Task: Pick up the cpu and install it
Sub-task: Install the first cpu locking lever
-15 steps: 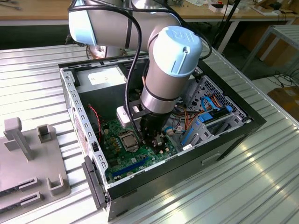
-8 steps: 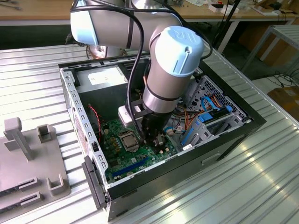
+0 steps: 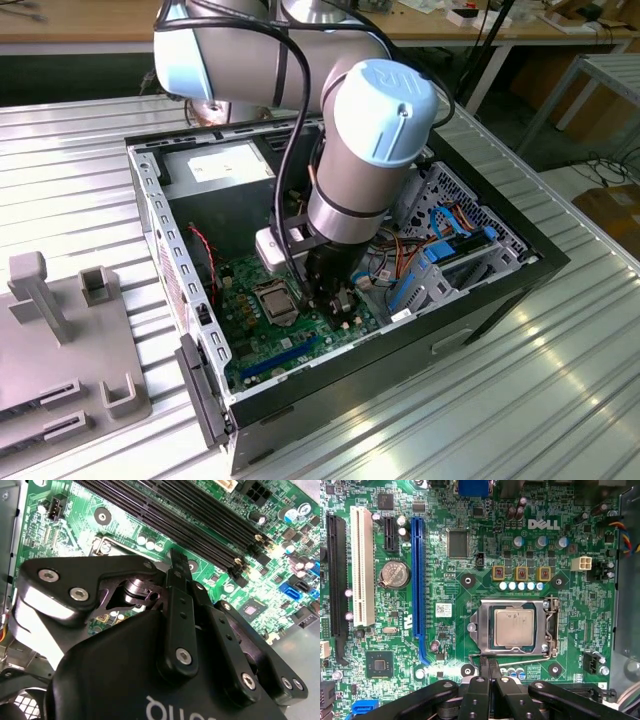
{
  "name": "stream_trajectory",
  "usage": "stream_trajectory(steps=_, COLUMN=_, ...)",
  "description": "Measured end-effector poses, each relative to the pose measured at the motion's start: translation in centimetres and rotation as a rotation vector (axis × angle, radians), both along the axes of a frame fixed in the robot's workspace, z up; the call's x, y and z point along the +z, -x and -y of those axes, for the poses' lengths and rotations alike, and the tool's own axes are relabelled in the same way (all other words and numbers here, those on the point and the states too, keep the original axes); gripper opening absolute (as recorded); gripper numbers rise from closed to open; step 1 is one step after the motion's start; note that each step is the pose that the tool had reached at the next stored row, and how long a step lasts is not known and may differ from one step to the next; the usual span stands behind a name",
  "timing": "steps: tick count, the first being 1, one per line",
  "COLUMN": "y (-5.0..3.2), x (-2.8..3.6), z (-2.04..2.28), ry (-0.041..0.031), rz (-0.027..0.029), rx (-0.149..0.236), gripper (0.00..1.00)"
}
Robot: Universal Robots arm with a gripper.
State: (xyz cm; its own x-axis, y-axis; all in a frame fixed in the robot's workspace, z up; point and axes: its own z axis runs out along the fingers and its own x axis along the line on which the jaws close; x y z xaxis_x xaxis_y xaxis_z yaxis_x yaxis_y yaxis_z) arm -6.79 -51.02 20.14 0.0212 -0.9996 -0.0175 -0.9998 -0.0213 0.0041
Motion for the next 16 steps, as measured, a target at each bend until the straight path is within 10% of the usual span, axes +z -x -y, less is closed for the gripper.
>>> stream_trajectory(steps=7, y=0.01, x=-0.12, z=0.00, ry=-0.0012, rz=-0.0007, rx=0.000, gripper=0.11)
stream_trajectory(steps=16, y=0.08, x=-0.32, z=0.05, ry=-0.0217, rz=-0.0037, rx=-0.001, gripper=0.11)
